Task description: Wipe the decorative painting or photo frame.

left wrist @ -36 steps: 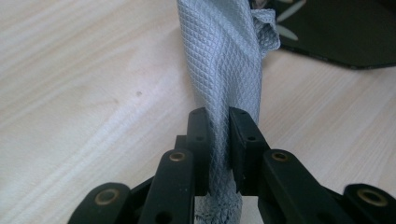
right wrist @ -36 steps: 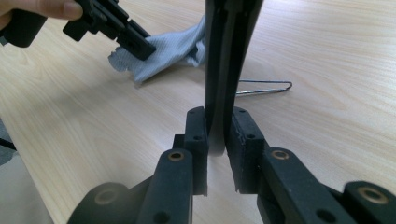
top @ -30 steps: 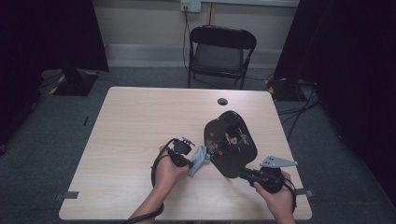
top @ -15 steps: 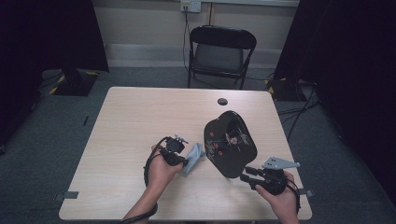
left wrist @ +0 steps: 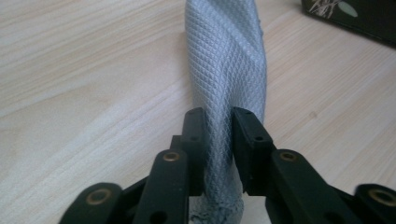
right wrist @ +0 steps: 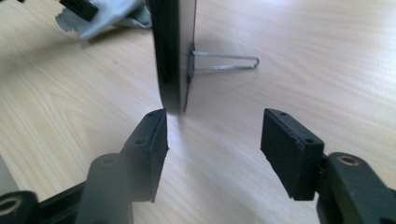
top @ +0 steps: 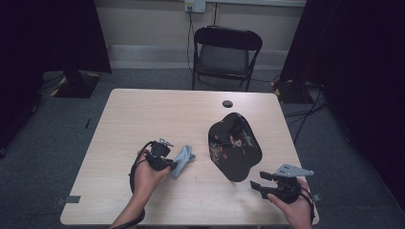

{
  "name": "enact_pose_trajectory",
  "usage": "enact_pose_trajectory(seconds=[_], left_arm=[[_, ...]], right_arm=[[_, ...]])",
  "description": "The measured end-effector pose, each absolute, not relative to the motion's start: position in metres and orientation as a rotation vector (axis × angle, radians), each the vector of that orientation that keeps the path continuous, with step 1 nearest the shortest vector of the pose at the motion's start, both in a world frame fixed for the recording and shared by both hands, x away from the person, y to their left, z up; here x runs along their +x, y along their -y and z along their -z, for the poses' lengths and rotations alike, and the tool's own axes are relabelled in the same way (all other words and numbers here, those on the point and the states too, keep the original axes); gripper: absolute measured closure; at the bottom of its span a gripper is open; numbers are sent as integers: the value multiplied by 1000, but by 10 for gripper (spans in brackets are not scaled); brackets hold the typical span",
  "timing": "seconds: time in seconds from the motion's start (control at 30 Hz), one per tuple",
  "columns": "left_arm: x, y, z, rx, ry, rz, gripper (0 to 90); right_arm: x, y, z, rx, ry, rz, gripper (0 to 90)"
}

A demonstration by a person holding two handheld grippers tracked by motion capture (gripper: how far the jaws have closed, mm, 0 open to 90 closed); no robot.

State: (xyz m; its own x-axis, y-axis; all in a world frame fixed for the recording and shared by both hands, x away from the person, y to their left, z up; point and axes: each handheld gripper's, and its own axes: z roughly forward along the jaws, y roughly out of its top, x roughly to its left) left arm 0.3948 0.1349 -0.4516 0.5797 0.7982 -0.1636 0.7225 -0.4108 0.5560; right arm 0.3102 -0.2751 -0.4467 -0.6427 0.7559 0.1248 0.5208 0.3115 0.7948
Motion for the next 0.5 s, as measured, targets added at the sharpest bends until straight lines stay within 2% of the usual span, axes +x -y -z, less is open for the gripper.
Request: enact_pose_trajectory(seconds=[0.27,0.5], left_arm=[[388,-147,452,2201,-1207,-173,510],[380,-165,454,2184,-1192,-183,398]], right_arm=[[312,283,460,1149,-2334,-1200,359],[314,290,469,1181,-2337,-1172,326]])
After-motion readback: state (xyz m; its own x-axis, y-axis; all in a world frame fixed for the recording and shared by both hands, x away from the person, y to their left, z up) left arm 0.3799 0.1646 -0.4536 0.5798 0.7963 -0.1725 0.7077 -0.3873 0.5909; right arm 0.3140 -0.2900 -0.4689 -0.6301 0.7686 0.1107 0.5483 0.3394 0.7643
